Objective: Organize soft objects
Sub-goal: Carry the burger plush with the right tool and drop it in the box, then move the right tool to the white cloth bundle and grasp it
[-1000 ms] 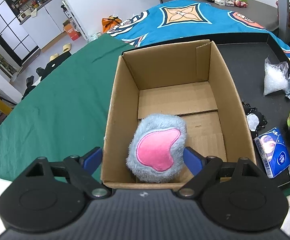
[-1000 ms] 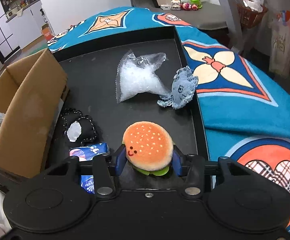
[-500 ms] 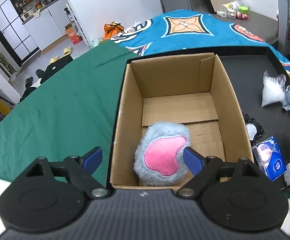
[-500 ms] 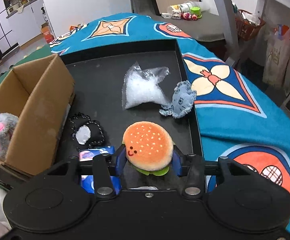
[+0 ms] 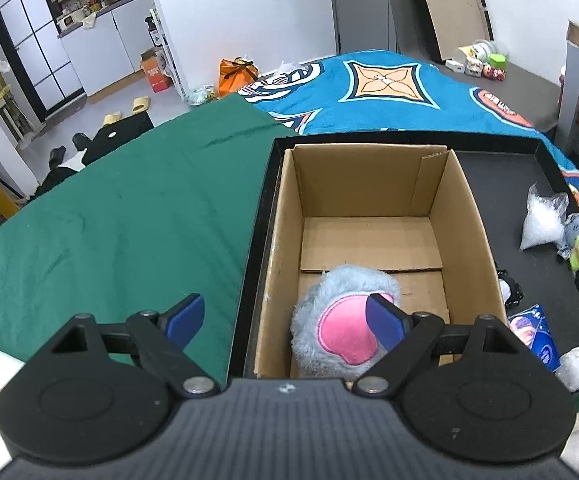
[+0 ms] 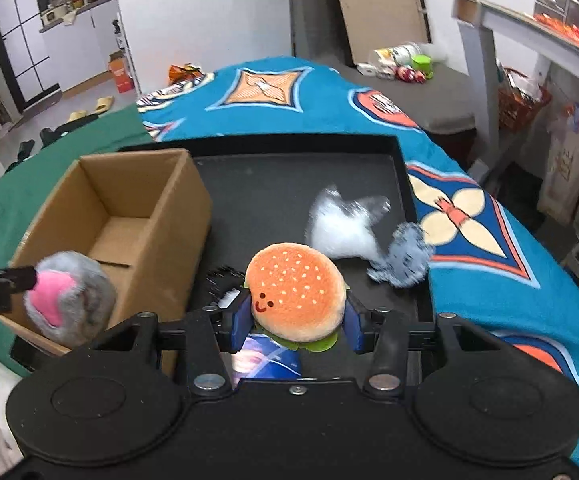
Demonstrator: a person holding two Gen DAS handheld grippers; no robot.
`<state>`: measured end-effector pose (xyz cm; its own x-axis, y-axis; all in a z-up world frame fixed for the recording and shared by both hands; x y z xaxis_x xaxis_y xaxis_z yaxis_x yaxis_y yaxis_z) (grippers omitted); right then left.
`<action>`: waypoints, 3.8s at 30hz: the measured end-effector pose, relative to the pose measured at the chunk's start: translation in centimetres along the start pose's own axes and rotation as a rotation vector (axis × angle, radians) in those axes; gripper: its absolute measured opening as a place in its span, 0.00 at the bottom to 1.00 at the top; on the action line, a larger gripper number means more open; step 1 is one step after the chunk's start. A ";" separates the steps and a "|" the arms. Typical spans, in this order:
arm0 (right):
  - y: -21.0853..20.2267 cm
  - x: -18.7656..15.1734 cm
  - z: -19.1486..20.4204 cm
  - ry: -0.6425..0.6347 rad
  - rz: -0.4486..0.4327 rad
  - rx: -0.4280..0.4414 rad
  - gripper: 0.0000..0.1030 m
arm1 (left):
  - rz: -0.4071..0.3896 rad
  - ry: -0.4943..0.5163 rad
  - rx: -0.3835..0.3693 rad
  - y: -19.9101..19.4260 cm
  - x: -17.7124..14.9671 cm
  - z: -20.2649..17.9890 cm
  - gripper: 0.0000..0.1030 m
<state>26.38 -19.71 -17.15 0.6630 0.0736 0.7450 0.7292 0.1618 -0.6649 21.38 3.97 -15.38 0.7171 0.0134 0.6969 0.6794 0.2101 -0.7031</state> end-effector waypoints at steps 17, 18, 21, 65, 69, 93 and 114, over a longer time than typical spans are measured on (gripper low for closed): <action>-0.8 3.4 6.6 -0.091 -0.051 0.046 0.45 | -0.061 -0.073 -0.062 0.1 -0.3 1.7 0.77; -0.7 3.5 7.1 -0.103 -0.054 0.046 0.45 | -0.057 -0.078 -0.065 0.2 -0.4 1.9 0.73; -0.4 3.7 8.4 -0.111 -0.054 0.058 0.45 | -0.042 -0.107 -0.089 0.5 -0.6 2.3 0.64; -0.7 2.8 12.8 -0.176 -0.021 0.147 0.67 | 0.036 -0.218 -0.179 2.0 -2.0 4.5 0.22; -1.0 1.9 10.8 -0.151 -0.009 0.120 0.69 | 0.034 -0.206 -0.173 1.7 -1.9 4.1 0.31; -1.2 -3.7 0.0 0.062 0.081 0.040 0.72 | 0.030 -0.027 -0.081 1.2 -1.8 0.5 0.75; 1.4 -8.4 -5.0 0.158 0.208 0.030 0.70 | 0.038 0.112 -0.019 1.4 -1.8 -2.7 0.76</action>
<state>22.67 -24.99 -24.66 0.8180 -0.0459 0.5734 0.5707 0.1890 -0.7991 21.44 1.64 -18.02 0.7546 -0.0885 0.6502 0.6534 0.1930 -0.7320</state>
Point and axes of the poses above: each gripper's, at about its wrist camera, not at the fingertips, and y roughly the way its jaws point, z to its left, x to its top, the point moved 7 cm from there along y, roughly the way its jaws point, and after that the axes turned 7 degrees about -z, right-handed, at the moved point
